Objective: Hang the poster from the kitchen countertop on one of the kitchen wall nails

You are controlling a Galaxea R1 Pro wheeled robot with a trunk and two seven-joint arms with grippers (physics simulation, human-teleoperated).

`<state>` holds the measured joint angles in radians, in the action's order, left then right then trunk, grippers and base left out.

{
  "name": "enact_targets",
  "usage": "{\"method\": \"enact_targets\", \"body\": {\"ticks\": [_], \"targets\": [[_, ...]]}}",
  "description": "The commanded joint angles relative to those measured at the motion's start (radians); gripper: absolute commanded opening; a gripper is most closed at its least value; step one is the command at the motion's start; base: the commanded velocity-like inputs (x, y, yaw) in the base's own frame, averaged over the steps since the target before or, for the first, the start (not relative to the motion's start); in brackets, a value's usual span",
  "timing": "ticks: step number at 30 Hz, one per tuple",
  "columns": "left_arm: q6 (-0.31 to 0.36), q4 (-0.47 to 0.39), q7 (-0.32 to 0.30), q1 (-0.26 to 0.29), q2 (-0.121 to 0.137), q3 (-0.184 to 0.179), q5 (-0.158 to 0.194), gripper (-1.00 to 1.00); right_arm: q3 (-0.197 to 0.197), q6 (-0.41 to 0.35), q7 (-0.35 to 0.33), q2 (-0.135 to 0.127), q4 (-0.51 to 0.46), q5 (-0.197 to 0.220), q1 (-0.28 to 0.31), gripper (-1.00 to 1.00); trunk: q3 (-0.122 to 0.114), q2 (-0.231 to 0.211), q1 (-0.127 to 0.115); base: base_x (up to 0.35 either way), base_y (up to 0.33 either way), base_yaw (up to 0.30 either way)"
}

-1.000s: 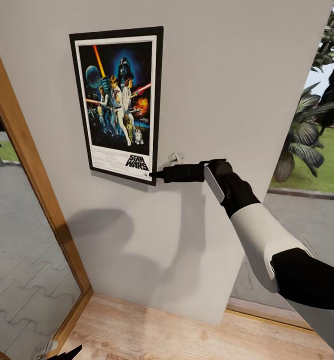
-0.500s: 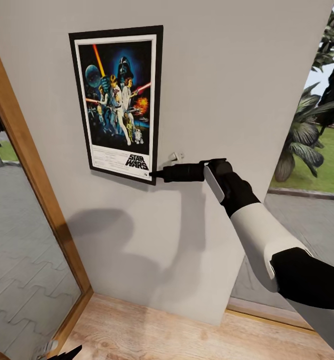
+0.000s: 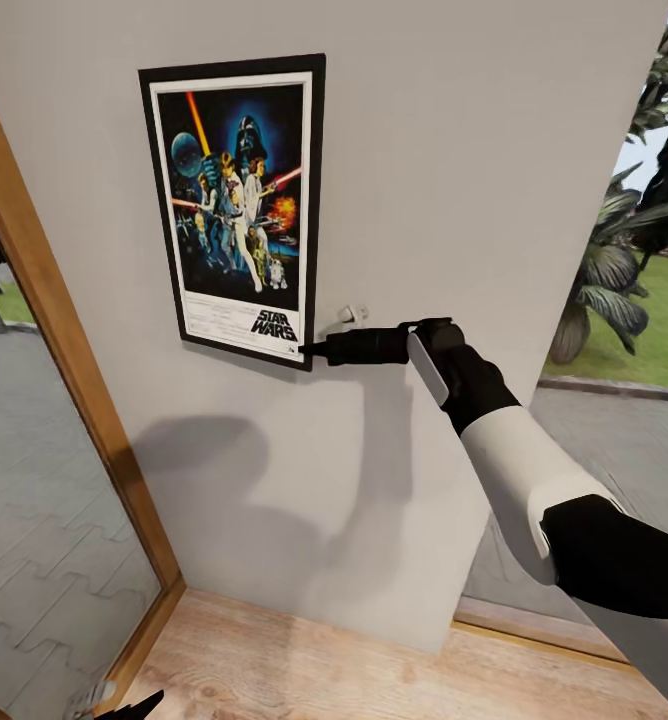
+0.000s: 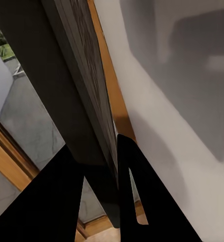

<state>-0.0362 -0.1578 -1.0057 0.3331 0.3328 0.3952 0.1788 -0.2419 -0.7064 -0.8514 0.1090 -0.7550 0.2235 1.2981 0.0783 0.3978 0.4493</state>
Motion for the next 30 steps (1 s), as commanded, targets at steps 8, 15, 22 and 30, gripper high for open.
{"method": "enact_targets", "body": {"ticks": [8,15,22,30], "targets": [[-0.004,0.001,-0.002,0.0,0.001,-0.006,0.007,1.0,0.0,-0.006,0.0,0.0,0.0,0.007,0.001,-1.0,0.002,0.002,0.001,0.077,0.0,0.0],[-0.007,0.001,-0.005,-0.003,0.002,-0.004,0.007,1.0,0.005,0.002,-0.001,-0.005,0.006,0.01,-0.005,-1.0,0.002,0.002,0.001,0.008,0.0,0.0],[-0.007,0.001,-0.005,-0.003,-0.001,-0.005,0.006,1.0,-0.175,0.005,-0.112,-0.021,-0.05,0.062,-0.036,-1.0,0.002,0.002,0.001,0.0,0.0,0.0],[-0.007,0.001,-0.005,-0.003,-0.001,-0.005,0.006,1.0,-0.204,-0.003,-0.068,-0.005,-0.07,0.082,-0.036,-1.0,0.002,0.002,0.001,0.0,0.0,0.0]]}}
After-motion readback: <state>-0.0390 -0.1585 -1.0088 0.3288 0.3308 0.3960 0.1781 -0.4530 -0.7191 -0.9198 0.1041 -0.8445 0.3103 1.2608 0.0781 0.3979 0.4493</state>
